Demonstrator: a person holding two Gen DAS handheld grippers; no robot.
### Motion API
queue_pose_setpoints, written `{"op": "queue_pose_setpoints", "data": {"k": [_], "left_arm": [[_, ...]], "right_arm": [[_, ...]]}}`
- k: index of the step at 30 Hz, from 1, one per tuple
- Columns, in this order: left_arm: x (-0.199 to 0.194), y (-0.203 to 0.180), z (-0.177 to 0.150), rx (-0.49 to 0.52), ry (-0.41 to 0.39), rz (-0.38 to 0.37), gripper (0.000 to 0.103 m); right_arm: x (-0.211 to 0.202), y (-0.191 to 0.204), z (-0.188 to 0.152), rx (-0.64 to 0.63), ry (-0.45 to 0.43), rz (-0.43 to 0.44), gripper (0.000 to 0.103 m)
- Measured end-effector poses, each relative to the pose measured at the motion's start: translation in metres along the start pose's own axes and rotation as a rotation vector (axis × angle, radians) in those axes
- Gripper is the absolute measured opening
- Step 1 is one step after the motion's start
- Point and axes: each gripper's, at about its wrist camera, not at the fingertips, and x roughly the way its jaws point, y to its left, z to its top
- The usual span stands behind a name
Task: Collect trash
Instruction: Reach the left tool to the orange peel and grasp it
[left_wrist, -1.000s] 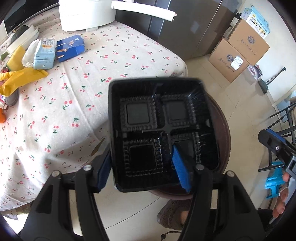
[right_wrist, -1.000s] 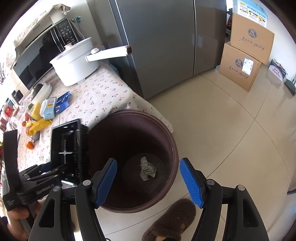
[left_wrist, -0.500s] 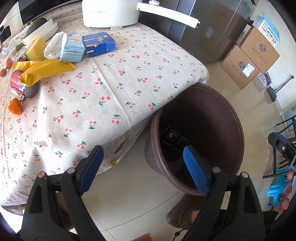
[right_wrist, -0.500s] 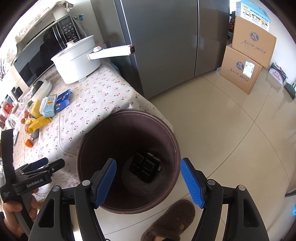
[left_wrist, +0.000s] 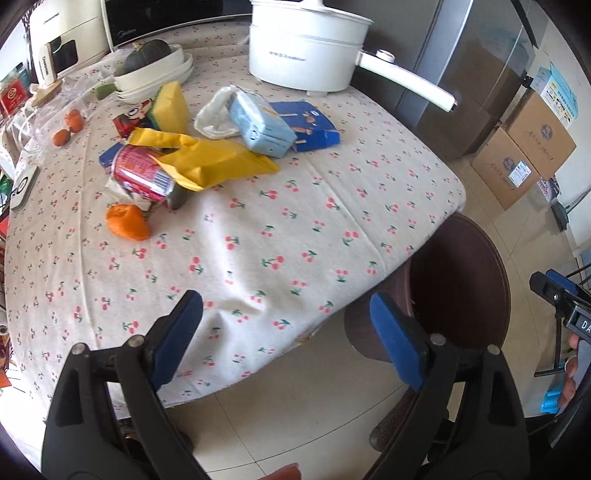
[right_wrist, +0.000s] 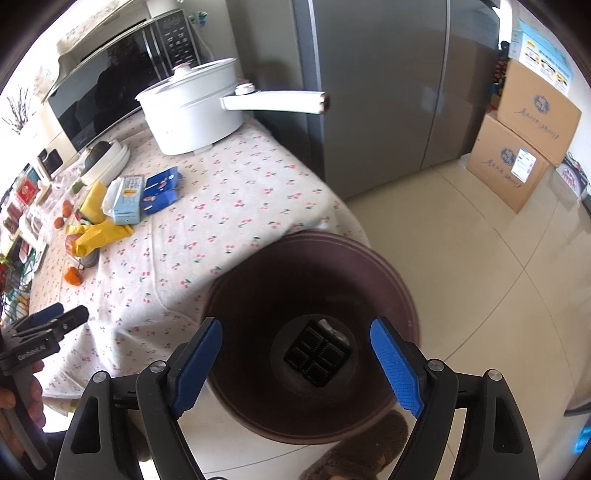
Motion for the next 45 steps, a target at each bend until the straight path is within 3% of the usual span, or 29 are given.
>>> {"op": "queue_pose_setpoints", "data": {"k": [15,25,30,33,39,42,44,45], "left_arm": [[-0.002,0.134,0.038,-0.267,-0.018,0.055,0.099],[0.035,0.175,0.063,-0.407,0.049,0.052,0.098],[0.058,0.178,0.060,-0.486,0.133,0.008,0.090],[0.072,0.173,0.057,-0.483,0.171,0.026,0.081],[0.087,0.166,0.056,-0.498,0.173,0.063,0.071],[0.088,0.160,0.059,-0.471,0.160,0.084,0.056],[0.088,0.156,0.059,-0.448,0.161,0.102,0.036],[0.088,0.155,0.058,-0.443,0.159,0.099,0.036]], "right_arm": [[0.042,0.123,0.046,-0.159,0.071,0.040,0.085],[0.073,0.171,0.073,-0.152,0.115,0.079,0.085],[0.083,0.186,0.074,-0.172,0.130,0.068,0.085],[0.087,0.190,0.073,-0.171,0.141,0.076,0.085],[0.088,0.192,0.071,-0.172,0.145,0.077,0.085],[0.087,0.193,0.071,-0.171,0.141,0.074,0.085],[0.085,0.194,0.071,-0.175,0.136,0.076,0.085],[0.085,0.195,0.071,-0.177,0.133,0.077,0.085]]}}
